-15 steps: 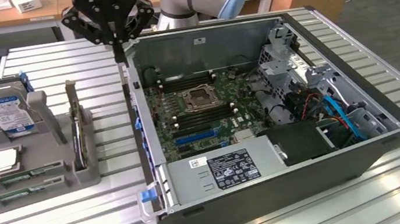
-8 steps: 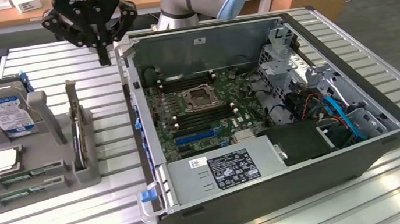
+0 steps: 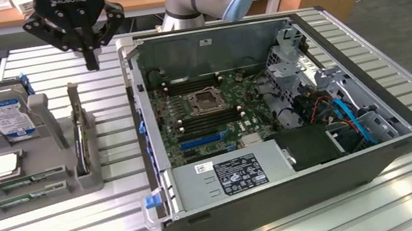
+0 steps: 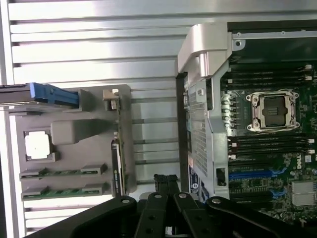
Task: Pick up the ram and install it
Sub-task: 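Reach for the ram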
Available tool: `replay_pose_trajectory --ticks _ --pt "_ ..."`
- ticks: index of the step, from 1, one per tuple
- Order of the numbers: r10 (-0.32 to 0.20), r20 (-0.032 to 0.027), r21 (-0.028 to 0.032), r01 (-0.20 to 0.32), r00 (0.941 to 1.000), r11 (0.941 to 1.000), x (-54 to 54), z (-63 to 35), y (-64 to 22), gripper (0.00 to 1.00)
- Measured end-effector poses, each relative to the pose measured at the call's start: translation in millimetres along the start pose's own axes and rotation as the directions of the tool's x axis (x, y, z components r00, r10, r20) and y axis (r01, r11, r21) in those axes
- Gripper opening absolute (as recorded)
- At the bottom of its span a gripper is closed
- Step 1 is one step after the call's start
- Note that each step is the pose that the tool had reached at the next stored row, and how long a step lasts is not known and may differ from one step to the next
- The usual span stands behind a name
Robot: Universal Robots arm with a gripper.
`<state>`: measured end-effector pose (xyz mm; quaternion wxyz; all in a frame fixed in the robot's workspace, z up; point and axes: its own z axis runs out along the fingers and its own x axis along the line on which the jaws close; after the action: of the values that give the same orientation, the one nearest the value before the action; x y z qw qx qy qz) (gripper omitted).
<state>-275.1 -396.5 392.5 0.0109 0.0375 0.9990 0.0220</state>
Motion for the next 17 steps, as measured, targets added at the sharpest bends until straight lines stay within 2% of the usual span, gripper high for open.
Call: replay_pose_trajectory --ticks 17 --pt "0.0 -0.0044 0.0003 0.0 1.0 1.0 52.9 -0.6 -3.5 0.1"
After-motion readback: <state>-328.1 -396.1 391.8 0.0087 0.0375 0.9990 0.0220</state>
